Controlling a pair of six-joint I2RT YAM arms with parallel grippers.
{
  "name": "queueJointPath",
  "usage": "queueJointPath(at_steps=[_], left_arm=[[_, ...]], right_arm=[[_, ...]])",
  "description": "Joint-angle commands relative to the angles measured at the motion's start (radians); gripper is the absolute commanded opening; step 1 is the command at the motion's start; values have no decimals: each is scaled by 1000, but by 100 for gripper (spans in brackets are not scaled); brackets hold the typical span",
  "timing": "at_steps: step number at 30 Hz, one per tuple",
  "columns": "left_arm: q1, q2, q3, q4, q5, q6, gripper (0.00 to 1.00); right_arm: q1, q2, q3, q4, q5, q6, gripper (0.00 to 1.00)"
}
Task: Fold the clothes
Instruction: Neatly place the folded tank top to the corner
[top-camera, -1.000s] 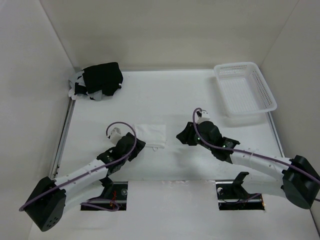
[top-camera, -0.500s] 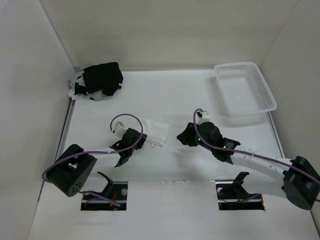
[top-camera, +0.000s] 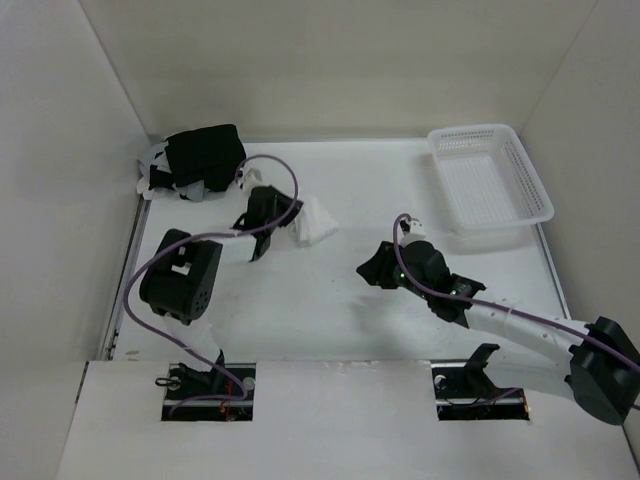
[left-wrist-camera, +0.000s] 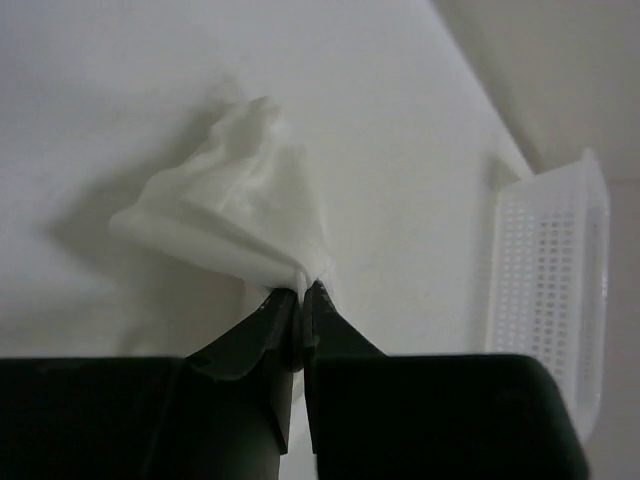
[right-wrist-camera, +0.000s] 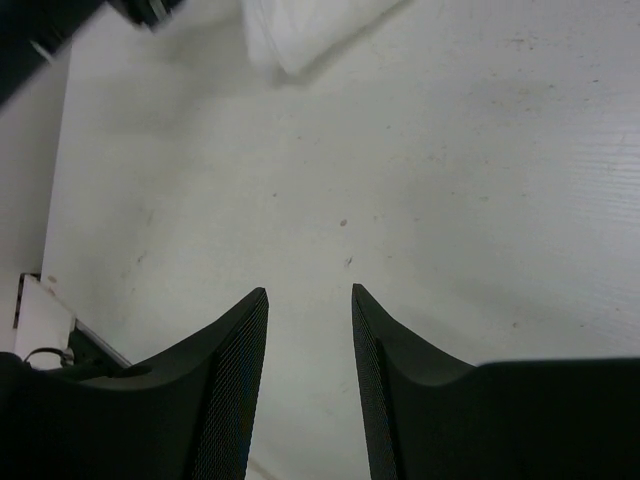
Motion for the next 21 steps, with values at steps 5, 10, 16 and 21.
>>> queueJointPath(at_steps=[5,10,16,21], left_arm=[[139,106,533,-139,197,187,0],[332,106,690,-230,183,219,0],[604,165,660,-228,155,177,22],[751,193,453,-121,71,2,65]], right_arm=[[-71,32,30,34,-59,-21,44],[-80,71,64,26,-88,-49,45],[-79,103,82,34,-113,-60,45],[-76,115,90,36,-119,-66,45]])
